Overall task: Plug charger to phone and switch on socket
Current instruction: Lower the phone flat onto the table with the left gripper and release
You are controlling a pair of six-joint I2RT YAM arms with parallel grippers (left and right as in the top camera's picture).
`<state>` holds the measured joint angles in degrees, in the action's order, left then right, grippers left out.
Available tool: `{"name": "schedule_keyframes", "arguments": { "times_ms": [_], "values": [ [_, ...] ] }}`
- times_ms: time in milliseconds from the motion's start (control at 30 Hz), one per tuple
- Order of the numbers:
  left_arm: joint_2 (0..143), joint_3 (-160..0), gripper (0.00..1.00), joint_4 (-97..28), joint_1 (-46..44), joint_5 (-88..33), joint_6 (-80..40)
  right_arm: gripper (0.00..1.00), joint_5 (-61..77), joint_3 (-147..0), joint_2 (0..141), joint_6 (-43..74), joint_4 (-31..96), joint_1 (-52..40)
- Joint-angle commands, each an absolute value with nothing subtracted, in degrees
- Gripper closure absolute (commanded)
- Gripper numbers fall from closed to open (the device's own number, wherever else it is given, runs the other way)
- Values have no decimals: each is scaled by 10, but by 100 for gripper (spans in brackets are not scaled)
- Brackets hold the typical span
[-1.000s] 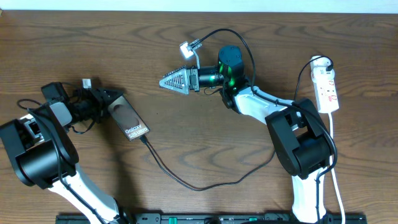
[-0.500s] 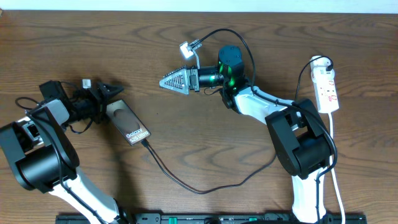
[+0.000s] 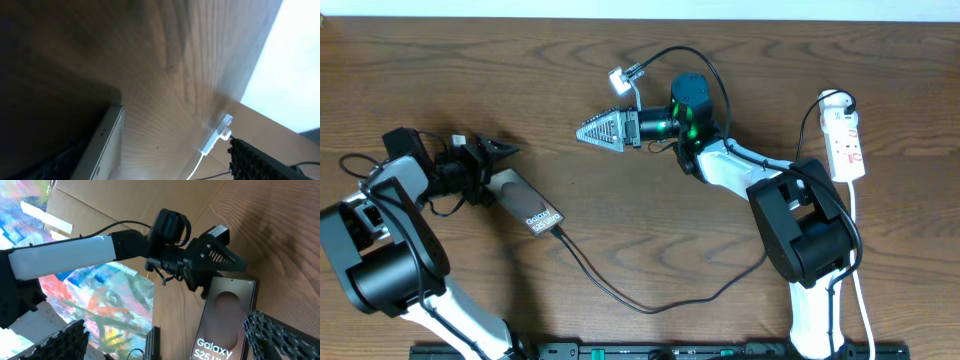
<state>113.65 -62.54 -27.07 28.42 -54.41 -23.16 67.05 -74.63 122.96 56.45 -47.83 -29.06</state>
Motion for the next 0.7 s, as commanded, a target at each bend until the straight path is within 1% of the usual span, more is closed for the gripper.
{"name": "schedule_keyframes", "arguments": {
  "times_ms": [0, 667],
  "values": [
    [1198, -582, 10, -293, 291, -288, -231, 1, 673, -755, 1226, 568, -480, -288],
    [1198, -582, 9, -320, 291, -288, -232, 1, 677, -755, 1226, 568, -480, -288]
  ]
}}
